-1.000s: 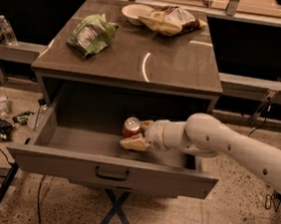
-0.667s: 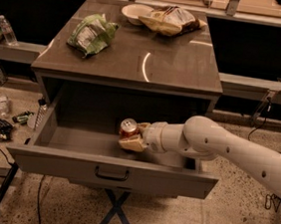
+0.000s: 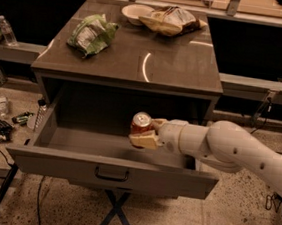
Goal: Pick coke can from top drawer and place on counter
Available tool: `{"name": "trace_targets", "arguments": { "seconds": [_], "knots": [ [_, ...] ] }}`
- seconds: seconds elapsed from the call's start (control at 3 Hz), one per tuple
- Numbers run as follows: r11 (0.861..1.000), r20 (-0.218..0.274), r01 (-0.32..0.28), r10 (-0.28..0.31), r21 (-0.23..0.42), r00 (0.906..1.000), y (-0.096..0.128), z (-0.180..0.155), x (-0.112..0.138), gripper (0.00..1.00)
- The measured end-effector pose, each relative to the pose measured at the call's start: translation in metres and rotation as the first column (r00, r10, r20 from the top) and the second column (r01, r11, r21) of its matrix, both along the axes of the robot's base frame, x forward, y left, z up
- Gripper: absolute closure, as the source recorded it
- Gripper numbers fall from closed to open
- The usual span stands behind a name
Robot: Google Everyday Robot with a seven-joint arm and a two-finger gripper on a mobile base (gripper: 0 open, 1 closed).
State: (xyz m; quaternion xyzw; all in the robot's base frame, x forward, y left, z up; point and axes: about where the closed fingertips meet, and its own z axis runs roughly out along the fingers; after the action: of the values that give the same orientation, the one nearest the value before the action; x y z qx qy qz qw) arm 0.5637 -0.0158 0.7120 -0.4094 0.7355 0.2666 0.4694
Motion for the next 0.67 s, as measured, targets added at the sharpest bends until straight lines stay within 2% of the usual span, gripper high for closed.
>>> {"name": "trace_targets", "arguments": {
  "seconds": [0.33,0.67],
  "knots": [
    [0.998,0.052,0.057,-0.057,-0.007,0.997,-0.032,0.068,-0.011,1.0],
    [0.998,0.103,0.055,-0.054,-0.009,0.9932,-0.046,0.143,-0.019,1.0]
  ]
}}
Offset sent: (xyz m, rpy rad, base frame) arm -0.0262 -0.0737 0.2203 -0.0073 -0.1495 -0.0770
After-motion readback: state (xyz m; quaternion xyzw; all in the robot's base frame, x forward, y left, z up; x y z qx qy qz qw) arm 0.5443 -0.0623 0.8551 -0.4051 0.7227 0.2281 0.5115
